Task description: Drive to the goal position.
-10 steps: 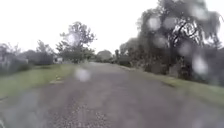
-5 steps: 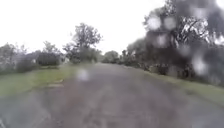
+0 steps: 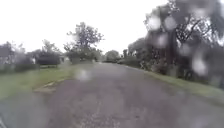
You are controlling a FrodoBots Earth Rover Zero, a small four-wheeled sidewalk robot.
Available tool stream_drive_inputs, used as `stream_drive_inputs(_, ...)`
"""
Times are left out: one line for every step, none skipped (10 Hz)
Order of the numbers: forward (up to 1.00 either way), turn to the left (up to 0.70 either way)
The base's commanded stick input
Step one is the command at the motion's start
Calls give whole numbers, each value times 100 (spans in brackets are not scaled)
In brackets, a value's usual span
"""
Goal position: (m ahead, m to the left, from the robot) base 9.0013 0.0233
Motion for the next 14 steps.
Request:
stream_drive_inputs(100, 0)
stream_drive_inputs(100, 0)
stream_drive_inputs(100, 0)
stream_drive_inputs(100, 0)
stream_drive_inputs(100, 0)
stream_drive_inputs(100, 0)
stream_drive_inputs(0, 0)
stream_drive_inputs(0, 0)
stream_drive_inputs(0, 0)
stream_drive_inputs(0, 0)
stream_drive_inputs(0, 0)
stream_drive_inputs(0, 0)
stream_drive_inputs(0, 0)
stream_drive_inputs(0, 0)
